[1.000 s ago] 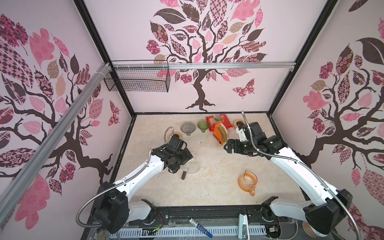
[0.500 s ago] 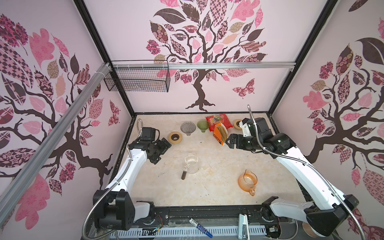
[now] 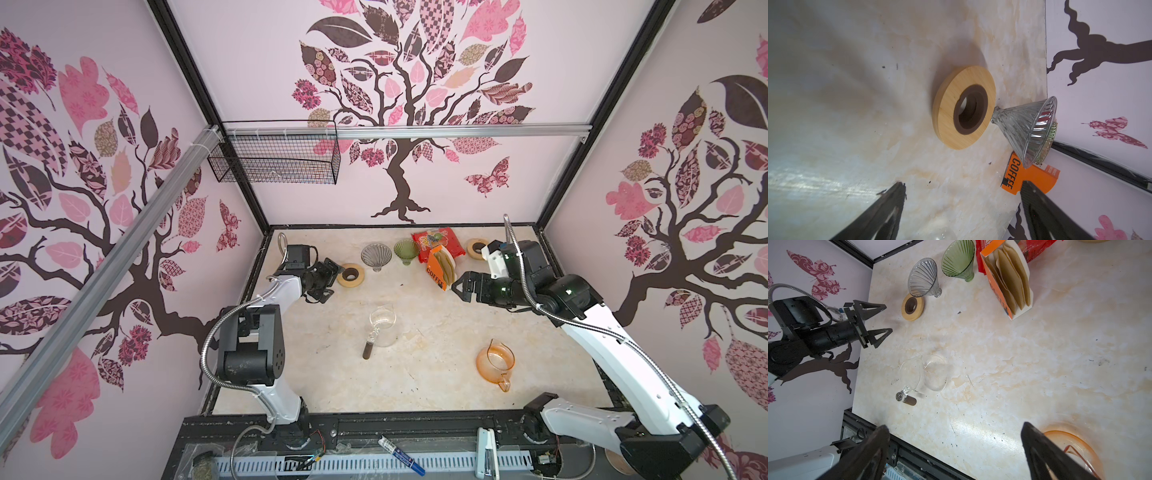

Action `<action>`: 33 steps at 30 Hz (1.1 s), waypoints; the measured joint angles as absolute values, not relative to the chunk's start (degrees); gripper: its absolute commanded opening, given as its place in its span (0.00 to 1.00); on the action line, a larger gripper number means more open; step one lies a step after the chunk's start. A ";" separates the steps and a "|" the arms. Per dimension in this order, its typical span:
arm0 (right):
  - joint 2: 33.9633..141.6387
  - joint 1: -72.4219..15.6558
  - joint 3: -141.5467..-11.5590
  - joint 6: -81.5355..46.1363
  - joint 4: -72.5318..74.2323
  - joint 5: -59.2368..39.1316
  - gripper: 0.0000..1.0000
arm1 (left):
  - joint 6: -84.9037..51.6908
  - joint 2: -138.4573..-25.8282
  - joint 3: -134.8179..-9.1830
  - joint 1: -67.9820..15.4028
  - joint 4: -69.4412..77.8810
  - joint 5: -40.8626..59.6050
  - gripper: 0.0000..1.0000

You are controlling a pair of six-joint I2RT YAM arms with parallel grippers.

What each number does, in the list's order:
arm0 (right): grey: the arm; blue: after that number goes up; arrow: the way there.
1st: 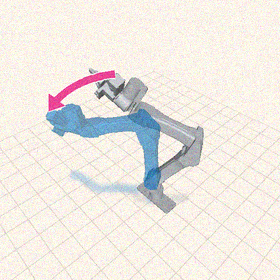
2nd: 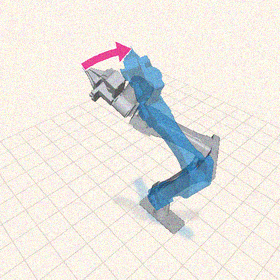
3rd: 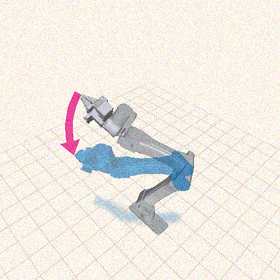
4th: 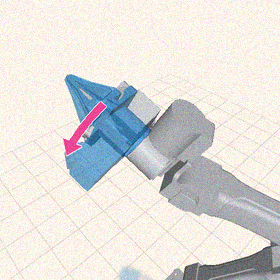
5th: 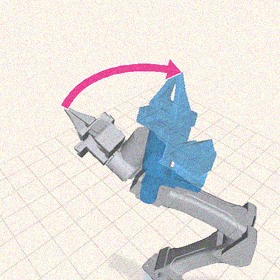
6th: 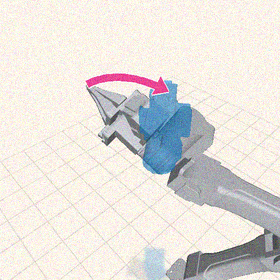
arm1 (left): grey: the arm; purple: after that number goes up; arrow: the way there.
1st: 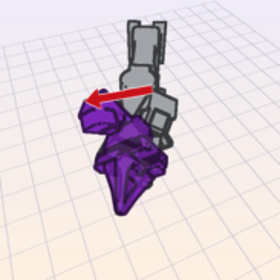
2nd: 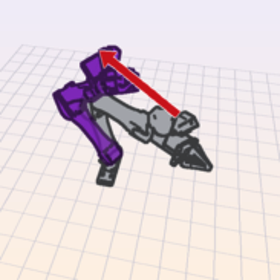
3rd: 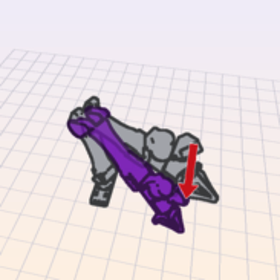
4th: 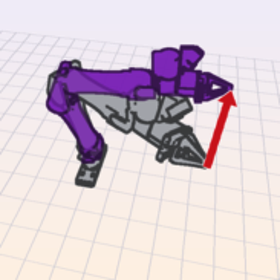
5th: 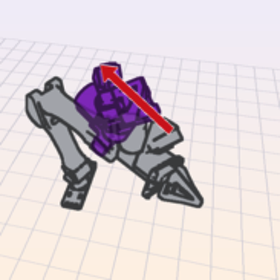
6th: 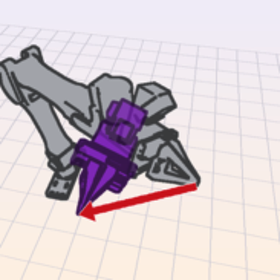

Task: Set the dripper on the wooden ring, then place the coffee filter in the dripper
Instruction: 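Move the left gripper to the wooden ring holder near the far edge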

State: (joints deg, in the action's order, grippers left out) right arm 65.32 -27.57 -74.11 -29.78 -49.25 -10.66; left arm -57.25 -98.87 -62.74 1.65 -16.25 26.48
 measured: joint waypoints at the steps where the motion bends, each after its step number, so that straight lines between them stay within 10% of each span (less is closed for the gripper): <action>1: 65.19 -27.57 -73.82 -29.78 -49.21 -10.83 1.00 | -57.63 -99.63 -62.74 1.80 -14.83 26.87 0.86; 33: 56.01 -27.57 -61.32 -33.01 -39.13 -11.57 1.00 | -69.06 -111.61 -50.30 2.37 25.28 32.67 0.64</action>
State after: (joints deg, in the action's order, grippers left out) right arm 56.01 -27.57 -61.32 -33.01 -39.13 -11.57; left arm -69.06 -111.61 -50.30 2.37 25.28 32.67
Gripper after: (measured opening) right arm 0.998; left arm 0.642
